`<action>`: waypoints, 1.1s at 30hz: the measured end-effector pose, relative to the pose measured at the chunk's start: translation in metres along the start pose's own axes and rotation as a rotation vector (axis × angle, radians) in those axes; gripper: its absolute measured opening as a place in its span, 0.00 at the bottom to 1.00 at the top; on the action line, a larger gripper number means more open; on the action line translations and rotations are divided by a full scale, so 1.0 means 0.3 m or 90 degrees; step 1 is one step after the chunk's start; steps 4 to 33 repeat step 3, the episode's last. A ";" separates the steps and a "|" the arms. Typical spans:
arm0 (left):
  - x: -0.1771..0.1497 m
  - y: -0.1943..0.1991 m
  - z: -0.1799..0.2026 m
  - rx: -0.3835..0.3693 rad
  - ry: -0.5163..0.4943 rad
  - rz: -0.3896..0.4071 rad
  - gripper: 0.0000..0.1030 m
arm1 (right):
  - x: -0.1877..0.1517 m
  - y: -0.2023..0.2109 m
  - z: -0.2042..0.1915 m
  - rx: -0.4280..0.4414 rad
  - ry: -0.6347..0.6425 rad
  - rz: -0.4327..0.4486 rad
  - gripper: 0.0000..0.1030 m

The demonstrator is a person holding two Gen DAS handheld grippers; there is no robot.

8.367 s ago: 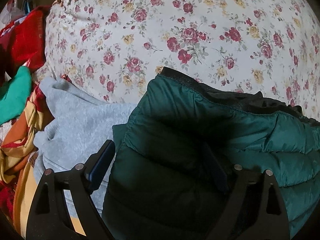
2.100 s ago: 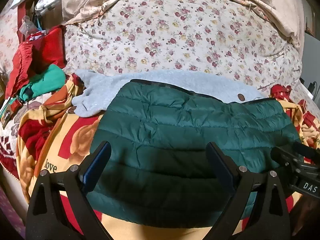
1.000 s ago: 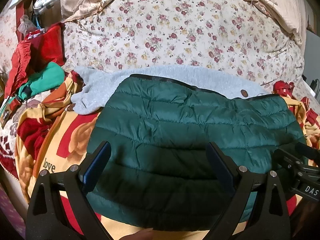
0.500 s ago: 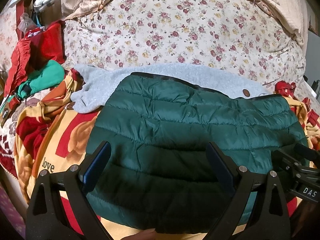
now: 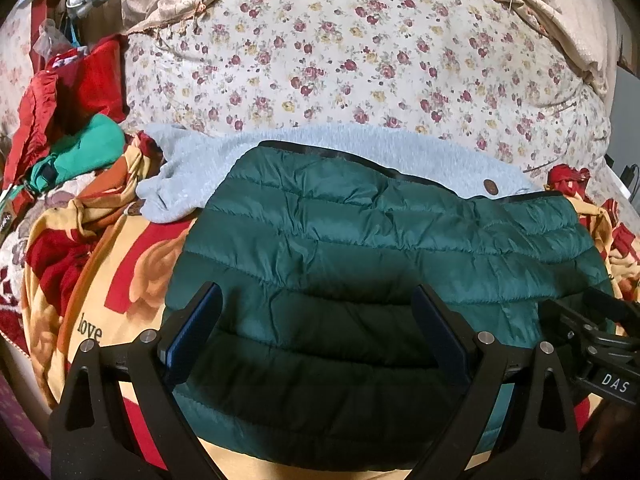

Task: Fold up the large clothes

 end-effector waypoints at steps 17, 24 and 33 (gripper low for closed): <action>0.000 -0.003 -0.008 -0.005 -0.001 0.002 0.93 | 0.007 -0.007 0.005 0.000 0.000 -0.001 0.86; 0.000 -0.003 -0.008 -0.005 -0.001 0.002 0.93 | 0.007 -0.007 0.005 0.000 0.000 -0.001 0.86; 0.000 -0.003 -0.008 -0.005 -0.001 0.002 0.93 | 0.007 -0.007 0.005 0.000 0.000 -0.001 0.86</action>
Point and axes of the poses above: each gripper's, at about its wrist camera, not at the fingertips, and y roughly against the way its jaws point, z to its right, x to its top, the point moved 7 cm from there along -y, roughly the way its jaws point, and after that the axes turned 13 degrees about -z, right-handed, at the moved point
